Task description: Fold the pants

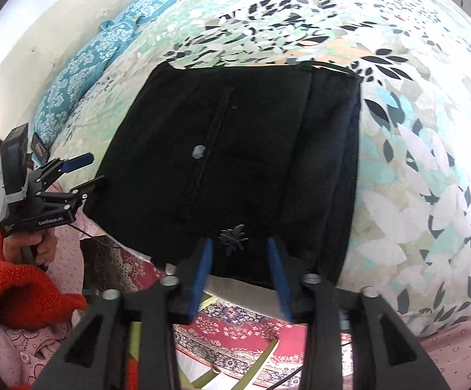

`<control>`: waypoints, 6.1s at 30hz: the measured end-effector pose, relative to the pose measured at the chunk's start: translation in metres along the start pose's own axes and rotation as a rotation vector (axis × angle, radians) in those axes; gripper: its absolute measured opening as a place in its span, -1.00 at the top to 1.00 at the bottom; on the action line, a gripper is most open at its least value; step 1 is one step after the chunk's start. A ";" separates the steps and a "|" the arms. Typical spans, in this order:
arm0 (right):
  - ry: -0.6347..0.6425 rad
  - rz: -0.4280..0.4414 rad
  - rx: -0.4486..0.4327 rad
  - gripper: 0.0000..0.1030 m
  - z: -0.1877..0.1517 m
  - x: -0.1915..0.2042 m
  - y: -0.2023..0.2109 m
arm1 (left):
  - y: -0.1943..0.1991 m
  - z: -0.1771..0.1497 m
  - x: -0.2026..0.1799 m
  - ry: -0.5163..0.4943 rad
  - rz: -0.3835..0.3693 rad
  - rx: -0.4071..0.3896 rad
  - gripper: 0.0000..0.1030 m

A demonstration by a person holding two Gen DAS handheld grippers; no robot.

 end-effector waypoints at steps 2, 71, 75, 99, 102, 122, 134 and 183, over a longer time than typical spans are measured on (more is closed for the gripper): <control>0.049 -0.016 0.001 -0.13 -0.001 0.010 -0.001 | 0.000 0.000 0.000 0.003 -0.001 0.001 -0.68; -0.012 -0.321 -0.352 -0.46 0.012 0.003 0.047 | 0.004 0.005 0.051 0.203 0.133 -0.047 -0.78; -0.013 -0.319 -0.349 -0.46 0.012 0.003 0.046 | 0.004 0.005 0.051 0.202 0.133 -0.047 -0.78; -0.119 -0.144 -0.398 -0.46 0.023 -0.020 0.062 | 0.004 0.007 0.065 0.228 0.096 -0.040 -0.78; -0.295 -0.030 -0.424 -0.46 0.035 -0.067 0.082 | 0.010 0.010 0.089 0.375 -0.059 -0.064 -0.78; -0.392 0.371 0.031 -0.55 0.033 -0.090 -0.062 | -0.078 0.022 0.029 0.424 -0.355 0.163 -0.85; -0.326 0.463 -0.097 0.32 0.084 -0.058 -0.026 | -0.021 0.064 0.041 0.374 -0.330 -0.001 0.56; 0.085 -0.423 -0.476 -1.00 0.071 0.080 0.061 | 0.093 0.098 0.027 0.256 0.327 -0.219 -0.99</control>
Point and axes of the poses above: each gripper's, at about its wrist camera, not at the fingertips, and y roughly against the way its jaws point, x to its left, z to its top, the point moved 2 cm from there along -y, roughly the way its jaws point, and after that the axes turned 12 degrees about -x, right-handed, at the moved point
